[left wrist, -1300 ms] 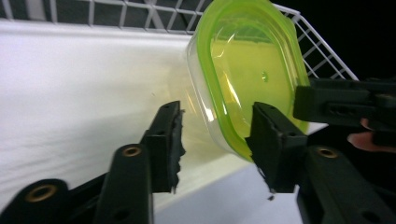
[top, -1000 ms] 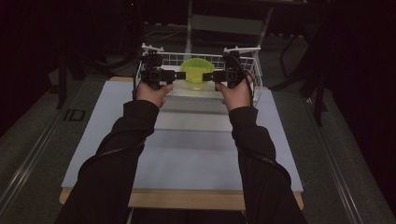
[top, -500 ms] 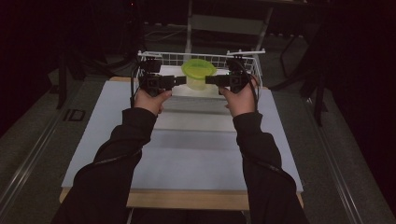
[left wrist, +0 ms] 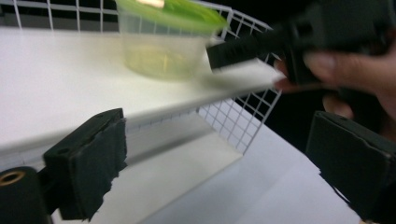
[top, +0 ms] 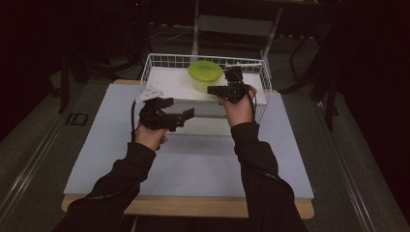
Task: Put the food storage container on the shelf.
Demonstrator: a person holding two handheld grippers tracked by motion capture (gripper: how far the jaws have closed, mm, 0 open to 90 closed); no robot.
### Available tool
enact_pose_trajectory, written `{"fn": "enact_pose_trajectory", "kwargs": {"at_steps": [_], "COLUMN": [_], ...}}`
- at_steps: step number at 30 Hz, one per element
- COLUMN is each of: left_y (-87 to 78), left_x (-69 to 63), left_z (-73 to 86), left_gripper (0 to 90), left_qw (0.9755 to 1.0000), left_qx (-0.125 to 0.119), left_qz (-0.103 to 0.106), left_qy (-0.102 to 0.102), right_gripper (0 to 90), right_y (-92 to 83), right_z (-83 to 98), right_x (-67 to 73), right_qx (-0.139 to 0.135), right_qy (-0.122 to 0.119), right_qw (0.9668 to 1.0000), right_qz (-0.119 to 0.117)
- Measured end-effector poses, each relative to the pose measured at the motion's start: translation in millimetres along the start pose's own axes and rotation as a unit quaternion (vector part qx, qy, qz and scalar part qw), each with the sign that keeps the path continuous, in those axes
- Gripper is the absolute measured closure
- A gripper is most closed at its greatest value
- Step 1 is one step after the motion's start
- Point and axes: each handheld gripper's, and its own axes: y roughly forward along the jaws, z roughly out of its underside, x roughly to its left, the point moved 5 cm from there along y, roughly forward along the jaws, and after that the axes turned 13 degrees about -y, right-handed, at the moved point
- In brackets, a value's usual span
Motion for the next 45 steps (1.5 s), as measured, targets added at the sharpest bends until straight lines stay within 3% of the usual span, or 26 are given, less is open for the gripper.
{"fn": "enact_pose_trajectory", "kwargs": {"at_steps": [9, 12, 14, 18, 21, 32, 34, 38, 45], "left_y": [-3.9, -4.1, -4.3, -3.8, -2.8, -5.7, -6.2, -7.1, -9.4], "left_x": [5.4, 6.4, 6.6, 6.2, 5.8, 7.0, 8.0, 10.7, 7.9], "left_z": [21.5, 23.5, 24.7, 28.5, 31.3, 33.2, 33.3, 34.5, 38.4], "left_gripper": [4.6, 4.6, 4.6, 4.6, 4.6, 4.6, 4.6, 4.6, 4.6], "left_qw": [0.9999, 0.9999, 0.9999, 0.9999, 0.9998, 0.9997, 0.9997, 0.9997, 0.9994], "left_qx": [0.01, 0.008, 0.008, 0.011, 0.014, 0.018, 0.017, 0.017, 0.015], "left_qz": [0.01, 0.01, 0.01, 0.01, 0.009, 0.012, 0.013, 0.011, 0.026], "left_qy": [-0.002, 0.003, 0.006, 0.007, 0.01, 0.014, 0.014, 0.012, 0.016], "right_gripper": [67.6, 68.0, 67.6, 68.9, 71.0, 64.4, 64.4, 61.6, 50.6], "right_y": [-2.2, -3.0, -1.4, 0.5, 2.1, 5.8, 4.0, 1.1, -11.0], "right_z": [2.0, 3.9, 5.9, 6.3, 4.0, -1.9, -0.3, 6.8, 19.5], "right_x": [-21.2, -22.0, -17.0, -7.3, -5.7, -28.6, -29.5, -25.6, -9.8], "right_qx": [-0.012, -0.012, -0.006, -0.007, -0.01, -0.011, -0.015, -0.01, -0.012], "right_qy": [0.022, 0.03, 0.029, 0.013, 0.019, 0.032, 0.037, 0.028, -0.018], "right_qw": [0.9986, 0.9988, 0.9995, 0.9999, 0.9998, 0.9984, 0.9984, 0.9991, 0.9997], "right_qz": [0.047, 0.036, 0.014, 0.005, -0.001, 0.045, 0.041, 0.031, 0.009]}}
